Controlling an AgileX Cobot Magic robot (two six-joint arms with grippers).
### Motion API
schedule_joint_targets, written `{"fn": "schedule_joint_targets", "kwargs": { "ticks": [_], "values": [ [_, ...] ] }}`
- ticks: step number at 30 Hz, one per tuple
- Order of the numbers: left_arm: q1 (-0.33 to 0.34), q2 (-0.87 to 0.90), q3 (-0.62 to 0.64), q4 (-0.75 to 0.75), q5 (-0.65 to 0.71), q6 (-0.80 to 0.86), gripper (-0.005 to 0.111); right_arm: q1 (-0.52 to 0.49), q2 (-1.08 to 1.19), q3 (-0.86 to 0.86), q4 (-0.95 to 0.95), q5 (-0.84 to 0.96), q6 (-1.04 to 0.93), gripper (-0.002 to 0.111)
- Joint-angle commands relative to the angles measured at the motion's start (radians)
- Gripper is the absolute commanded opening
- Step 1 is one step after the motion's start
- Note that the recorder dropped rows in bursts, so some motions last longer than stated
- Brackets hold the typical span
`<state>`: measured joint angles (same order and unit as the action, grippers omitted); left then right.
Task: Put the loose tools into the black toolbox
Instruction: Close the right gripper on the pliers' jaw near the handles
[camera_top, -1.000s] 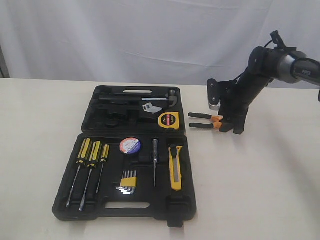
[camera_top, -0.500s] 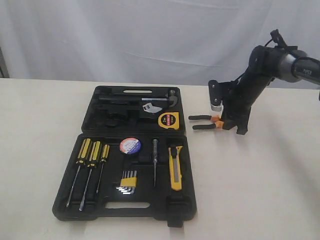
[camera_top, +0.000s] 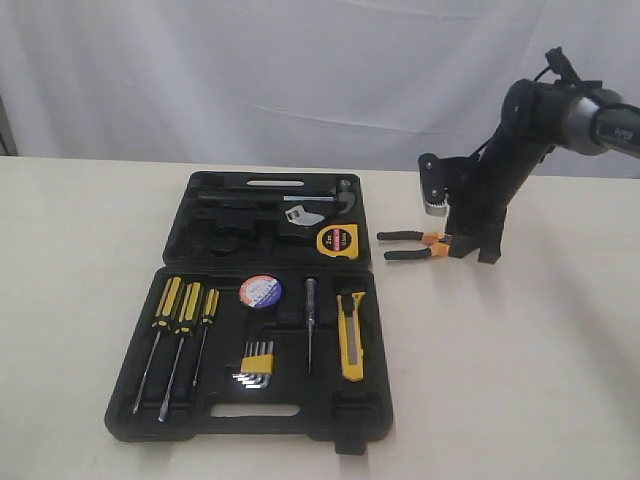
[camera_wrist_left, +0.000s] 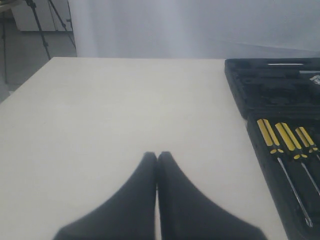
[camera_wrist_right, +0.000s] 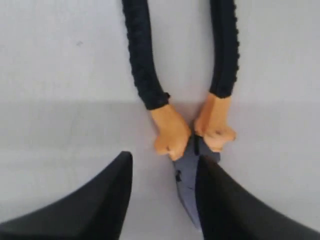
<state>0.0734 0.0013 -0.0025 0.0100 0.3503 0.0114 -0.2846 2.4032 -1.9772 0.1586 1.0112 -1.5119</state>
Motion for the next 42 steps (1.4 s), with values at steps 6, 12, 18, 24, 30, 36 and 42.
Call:
{"fn": "schedule_joint_targets", "kwargs": {
  "ticks": [6, 12, 18, 24, 30, 36, 42],
  "values": [
    [-0.005, -0.001, 0.003, -0.010, -0.008, -0.004, 0.000, -0.002, 0.047, -0.112, -0.007, 0.030, -0.021, 0.048],
    [-0.005, -0.001, 0.003, -0.010, -0.008, -0.004, 0.000, -0.002, 0.127, -0.255, -0.004, 0.170, 0.035, 0.048],
    [-0.005, -0.001, 0.003, -0.010, -0.008, -0.004, 0.000, -0.002, 0.163, -0.335, -0.004, 0.210, 0.039, 0.052],
    [-0.005, -0.001, 0.003, -0.010, -0.008, -0.004, 0.000, -0.002, 0.193, -0.349, -0.017, 0.210, 0.034, 0.052],
    [-0.005, -0.001, 0.003, -0.010, -0.008, -0.004, 0.000, -0.002, 0.214, -0.349, -0.029, 0.210, 0.050, 0.052],
    [-0.005, -0.001, 0.003, -0.010, -0.008, -0.004, 0.000, -0.002, 0.204, -0.349, -0.029, 0.210, 0.045, 0.052],
    [-0.005, -0.001, 0.003, -0.010, -0.008, -0.004, 0.000, -0.002, 0.168, -0.349, -0.027, 0.210, 0.024, 0.052]
  ]
}}
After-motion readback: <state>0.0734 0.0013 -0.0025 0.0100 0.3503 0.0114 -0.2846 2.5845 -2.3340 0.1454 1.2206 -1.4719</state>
